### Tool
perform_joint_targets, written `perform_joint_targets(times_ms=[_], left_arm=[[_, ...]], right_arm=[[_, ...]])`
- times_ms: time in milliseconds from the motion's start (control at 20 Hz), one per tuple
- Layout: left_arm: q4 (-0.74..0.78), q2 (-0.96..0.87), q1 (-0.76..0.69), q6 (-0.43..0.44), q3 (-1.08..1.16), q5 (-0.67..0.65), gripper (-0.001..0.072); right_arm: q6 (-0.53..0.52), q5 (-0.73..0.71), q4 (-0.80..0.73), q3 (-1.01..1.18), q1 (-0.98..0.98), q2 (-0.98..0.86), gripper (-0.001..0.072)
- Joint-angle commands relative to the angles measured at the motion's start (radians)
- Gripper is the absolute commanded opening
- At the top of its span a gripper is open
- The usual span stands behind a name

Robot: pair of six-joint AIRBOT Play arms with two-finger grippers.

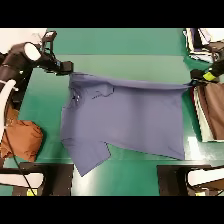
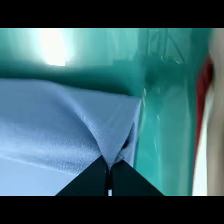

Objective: Fold the shirts.

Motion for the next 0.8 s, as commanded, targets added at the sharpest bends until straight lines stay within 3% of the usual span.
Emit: perform_joint_targets(times_ms=[0,250,350,450,600,750], left_arm=[[-0.137,-0.092,0.064,0.026,0.044,0.142,0.0023],[-0.174,-0.088,0.117,0.124,0.139,0.072,0.0024],[-0.171,-0.086,0.119,0.135,0.156,-0.040,0.0024],[-0.172,-0.087,0.119,0.201,0.143,-0.198,0.0024],[-0.153,-0.086,0.119,0.231,0.074,-0.367,0.0023],[-0.150,-0.086,0.119,0.235,-0.034,-0.365,0.0023]], right_arm=[[-0.001,-0.098,0.057,0.128,0.008,-0.129,0.0016],[-0.001,-0.109,0.053,0.280,0.007,-0.133,0.0016],[-0.001,-0.061,0.039,0.282,0.007,-0.117,0.0017],[-0.001,0.046,0.039,0.271,0.011,-0.118,0.0016],[-0.001,0.085,0.038,0.107,0.026,-0.061,0.0016],[0.000,-0.034,0.041,-0.149,0.034,0.054,0.0016]])
